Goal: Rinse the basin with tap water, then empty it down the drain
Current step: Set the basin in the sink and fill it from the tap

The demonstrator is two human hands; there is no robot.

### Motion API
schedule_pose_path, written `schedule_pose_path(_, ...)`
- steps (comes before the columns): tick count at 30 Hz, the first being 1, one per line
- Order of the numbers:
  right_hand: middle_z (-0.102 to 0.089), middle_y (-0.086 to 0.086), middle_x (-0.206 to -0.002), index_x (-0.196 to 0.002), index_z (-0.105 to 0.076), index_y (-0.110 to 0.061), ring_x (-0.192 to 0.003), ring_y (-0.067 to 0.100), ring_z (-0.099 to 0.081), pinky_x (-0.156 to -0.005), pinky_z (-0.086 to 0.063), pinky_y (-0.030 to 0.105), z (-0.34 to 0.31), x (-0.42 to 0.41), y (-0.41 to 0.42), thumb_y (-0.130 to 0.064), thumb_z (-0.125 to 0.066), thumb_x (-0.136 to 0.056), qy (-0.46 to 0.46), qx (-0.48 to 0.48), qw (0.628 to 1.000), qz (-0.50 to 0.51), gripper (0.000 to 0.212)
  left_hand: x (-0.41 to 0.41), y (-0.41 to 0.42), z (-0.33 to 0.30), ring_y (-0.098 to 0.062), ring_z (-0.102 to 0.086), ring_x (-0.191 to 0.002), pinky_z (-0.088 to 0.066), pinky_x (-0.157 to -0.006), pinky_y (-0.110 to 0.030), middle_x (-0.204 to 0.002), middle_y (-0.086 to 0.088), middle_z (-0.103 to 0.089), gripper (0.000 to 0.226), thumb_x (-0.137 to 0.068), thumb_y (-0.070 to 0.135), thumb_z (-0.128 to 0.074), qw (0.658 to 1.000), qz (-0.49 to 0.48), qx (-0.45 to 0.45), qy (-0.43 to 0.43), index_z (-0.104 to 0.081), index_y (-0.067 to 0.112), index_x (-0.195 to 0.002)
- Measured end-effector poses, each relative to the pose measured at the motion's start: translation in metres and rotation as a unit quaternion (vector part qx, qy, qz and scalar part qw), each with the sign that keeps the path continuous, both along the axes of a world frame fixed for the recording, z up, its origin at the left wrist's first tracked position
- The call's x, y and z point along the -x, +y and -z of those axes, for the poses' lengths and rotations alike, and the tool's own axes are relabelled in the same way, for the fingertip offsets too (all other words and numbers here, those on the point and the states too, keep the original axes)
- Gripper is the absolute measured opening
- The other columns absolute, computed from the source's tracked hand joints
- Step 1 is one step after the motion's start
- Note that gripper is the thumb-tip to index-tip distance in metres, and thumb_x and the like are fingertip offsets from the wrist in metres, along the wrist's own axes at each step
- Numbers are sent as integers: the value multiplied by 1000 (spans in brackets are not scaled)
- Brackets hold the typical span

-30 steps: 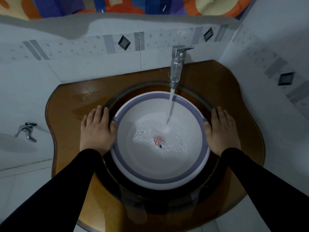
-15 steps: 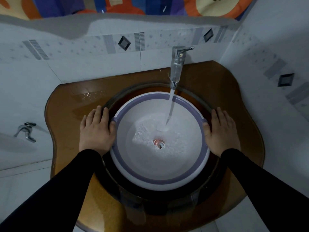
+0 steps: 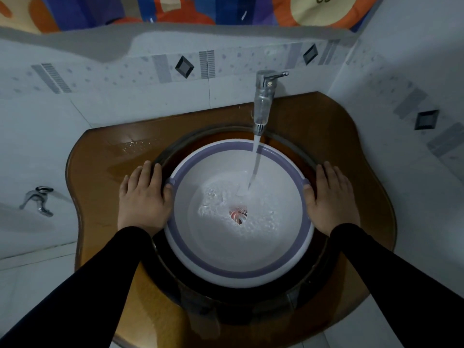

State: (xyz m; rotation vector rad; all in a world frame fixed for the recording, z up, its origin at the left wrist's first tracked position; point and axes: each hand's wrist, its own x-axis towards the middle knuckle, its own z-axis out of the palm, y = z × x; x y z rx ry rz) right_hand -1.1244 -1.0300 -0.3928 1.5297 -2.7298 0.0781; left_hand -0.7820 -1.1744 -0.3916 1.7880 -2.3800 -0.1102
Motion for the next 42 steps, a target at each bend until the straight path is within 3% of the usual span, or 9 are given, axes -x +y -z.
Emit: schedule_pose_path(42, -25, 12, -156, -147, -26, -13, -143, 30, -21, -115, -15, 43, -3, -3, -1, -55, -14, -95, 3, -2, 1000, -1, 68, 1, 1, -2, -30, -25, -142, -16, -115, -48, -155, -12, -30, 66, -95, 51, -17, 1000, -4, -5, -5, -35, 13, -147)
